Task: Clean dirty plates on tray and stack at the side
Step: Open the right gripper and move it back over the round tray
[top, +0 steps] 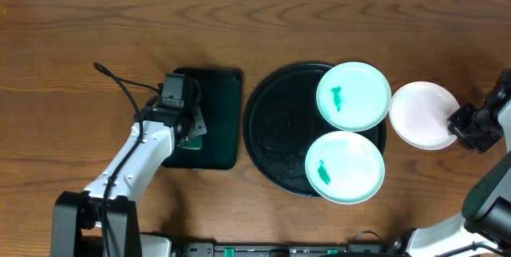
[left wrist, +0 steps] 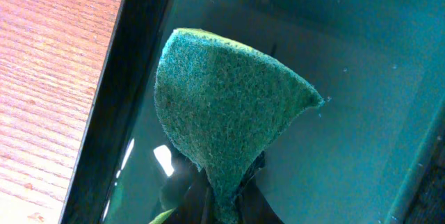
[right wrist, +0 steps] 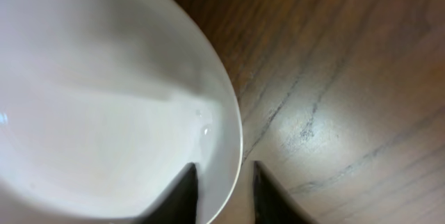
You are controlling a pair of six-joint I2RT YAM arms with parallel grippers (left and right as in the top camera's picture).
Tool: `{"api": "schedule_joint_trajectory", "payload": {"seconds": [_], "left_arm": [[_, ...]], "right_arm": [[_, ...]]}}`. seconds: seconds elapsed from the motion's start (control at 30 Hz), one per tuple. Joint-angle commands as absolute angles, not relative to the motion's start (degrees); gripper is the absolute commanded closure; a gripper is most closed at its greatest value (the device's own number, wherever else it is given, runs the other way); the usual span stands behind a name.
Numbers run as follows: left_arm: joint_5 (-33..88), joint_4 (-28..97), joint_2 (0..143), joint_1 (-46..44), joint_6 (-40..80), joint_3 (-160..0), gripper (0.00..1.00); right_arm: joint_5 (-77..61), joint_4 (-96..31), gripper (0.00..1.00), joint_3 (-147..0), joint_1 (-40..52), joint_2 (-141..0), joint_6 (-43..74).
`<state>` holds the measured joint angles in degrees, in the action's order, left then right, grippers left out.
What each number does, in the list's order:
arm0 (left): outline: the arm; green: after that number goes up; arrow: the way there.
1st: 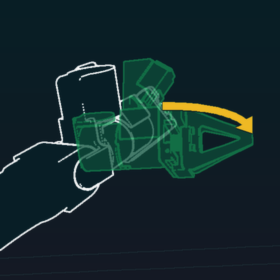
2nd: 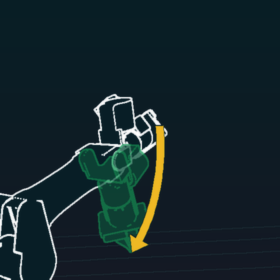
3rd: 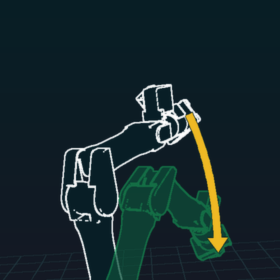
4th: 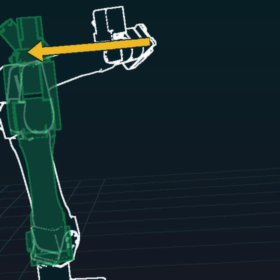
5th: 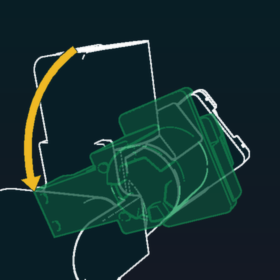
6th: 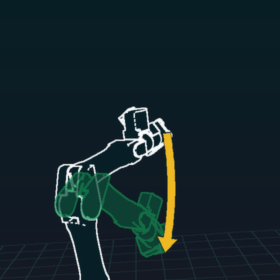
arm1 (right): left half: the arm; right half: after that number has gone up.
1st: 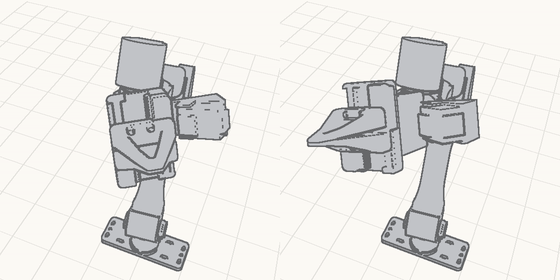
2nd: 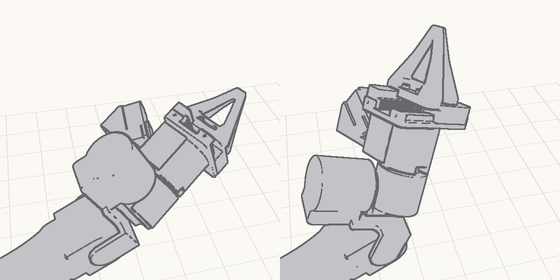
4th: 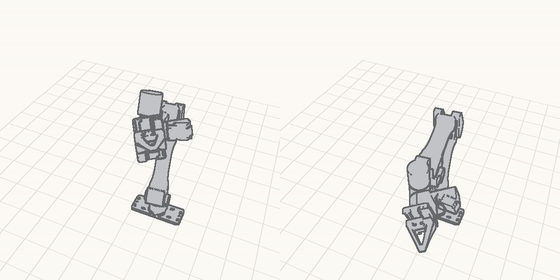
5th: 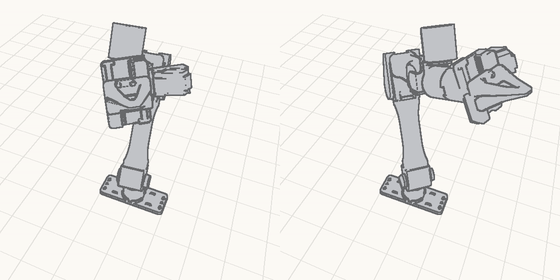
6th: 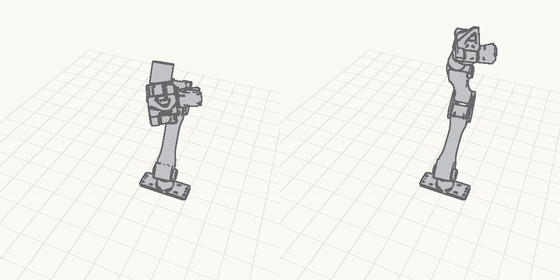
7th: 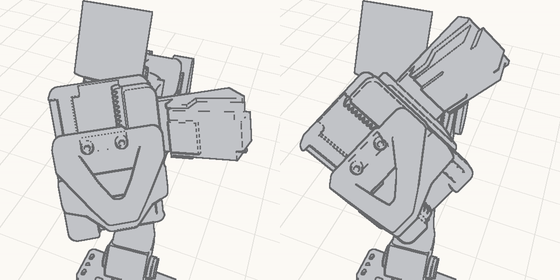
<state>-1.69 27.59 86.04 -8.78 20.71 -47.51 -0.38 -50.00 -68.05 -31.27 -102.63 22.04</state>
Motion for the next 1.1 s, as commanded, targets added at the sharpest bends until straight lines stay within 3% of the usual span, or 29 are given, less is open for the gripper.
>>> {"api": "schedule_joint_trajectory", "payload": {"seconds": [0.0, 0.03, 0.27, 0.47, 0.8, 1.07], "left_arm": [[-2.0, 27.5, 85.6, -8.8, 20.2, -47.1, 0.92], [-2.0, 27.5, 85.6, -8.8, 20.2, -47.1, 0.92], [-2.0, 27.5, 85.6, -8.8, 20.2, -47.1, 0.92], [-2.0, 27.3, 85.6, -8.8, 20.2, -47.1, 0.92], [-1.9, 27.3, 85.6, -8.8, 20.6, -47.1, 0.92], [-1.9, 27.1, 85.6, -8.8, 20.6, -47.1, 0.92]], "right_arm": [[-0.1, -50.7, 0.63, -68.0, -30.5, -101.3, 19.4], [-0.3, -51.5, 0.59, -68.7, -30.5, -101.3, 18.7], [-7.6, -65.5, 0.57, -82.7, -27.9, -101.3, 14.2], [-13.3, -75.9, 0.56, -92.7, -17.2, -101.3, 7.7], [-16.3, -70.9, 0.5, -92.6, 9.3, -101.4, 5.9], [-11.7, -62.5, 0.55, -90.5, 27.4, -101.4, 7.6]]}}
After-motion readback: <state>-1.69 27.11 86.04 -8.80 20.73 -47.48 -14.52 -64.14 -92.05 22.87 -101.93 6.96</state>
